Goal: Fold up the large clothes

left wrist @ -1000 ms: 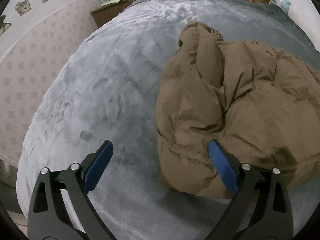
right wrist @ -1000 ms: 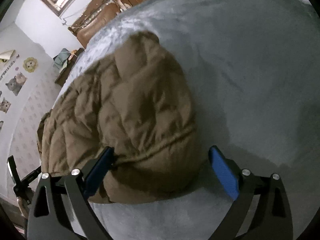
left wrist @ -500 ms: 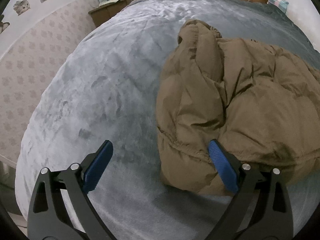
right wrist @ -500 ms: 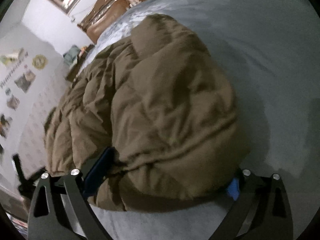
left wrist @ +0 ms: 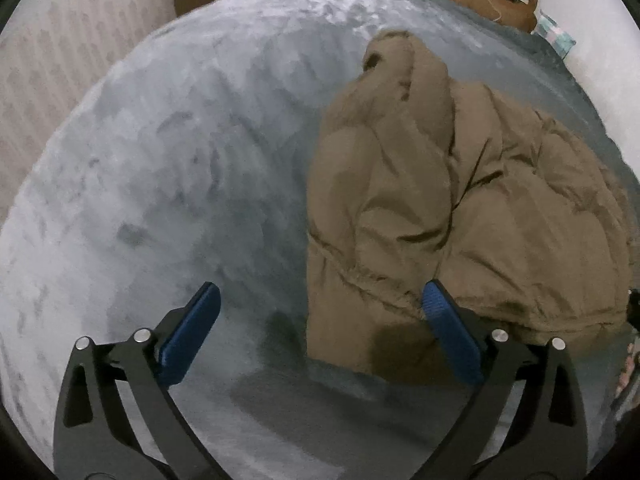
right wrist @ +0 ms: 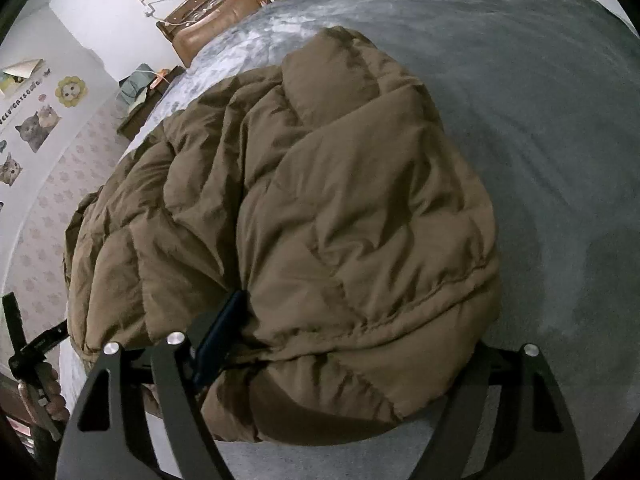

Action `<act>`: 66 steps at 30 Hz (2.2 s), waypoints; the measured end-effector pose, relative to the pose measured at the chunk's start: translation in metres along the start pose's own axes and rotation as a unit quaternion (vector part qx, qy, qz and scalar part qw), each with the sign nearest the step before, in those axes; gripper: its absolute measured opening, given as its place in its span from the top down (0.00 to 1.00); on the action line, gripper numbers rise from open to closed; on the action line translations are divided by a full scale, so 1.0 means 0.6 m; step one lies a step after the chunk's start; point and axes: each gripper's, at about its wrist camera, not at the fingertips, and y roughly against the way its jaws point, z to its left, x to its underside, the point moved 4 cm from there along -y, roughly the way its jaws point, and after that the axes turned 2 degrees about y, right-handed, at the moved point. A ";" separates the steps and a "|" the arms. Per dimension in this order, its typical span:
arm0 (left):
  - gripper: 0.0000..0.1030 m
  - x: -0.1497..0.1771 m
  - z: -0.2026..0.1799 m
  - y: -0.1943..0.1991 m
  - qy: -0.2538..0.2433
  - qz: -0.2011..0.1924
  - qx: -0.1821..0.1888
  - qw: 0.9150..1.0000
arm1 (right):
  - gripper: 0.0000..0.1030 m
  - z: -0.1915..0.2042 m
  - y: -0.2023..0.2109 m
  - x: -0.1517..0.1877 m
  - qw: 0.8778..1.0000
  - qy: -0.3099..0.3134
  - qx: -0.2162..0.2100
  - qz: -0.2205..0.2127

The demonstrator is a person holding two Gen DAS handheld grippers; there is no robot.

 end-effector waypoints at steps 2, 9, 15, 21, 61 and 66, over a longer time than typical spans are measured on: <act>0.03 0.008 0.003 -0.011 0.003 0.005 0.010 1.000 | 0.23 -0.002 0.000 0.001 1.000 0.001 0.001 0.000; 0.03 0.036 0.024 -0.020 0.053 0.007 0.079 0.995 | 0.23 -0.005 -0.003 0.001 1.000 0.001 0.001 0.000; 0.03 0.071 0.037 -0.028 0.074 0.012 0.117 0.990 | 0.23 -0.006 -0.002 0.003 1.000 0.002 0.001 0.000; 0.03 0.073 0.048 -0.061 0.121 0.021 0.149 0.981 | 0.23 -0.009 -0.002 0.004 1.000 0.002 0.001 0.001; 0.68 0.057 -0.079 -0.035 -0.117 0.013 -0.054 0.992 | 0.52 0.024 0.028 0.005 0.996 0.073 0.044 0.019; 0.71 0.050 -0.096 -0.026 -0.151 0.018 -0.076 0.986 | 0.60 0.048 0.033 -0.001 0.990 0.118 0.072 0.034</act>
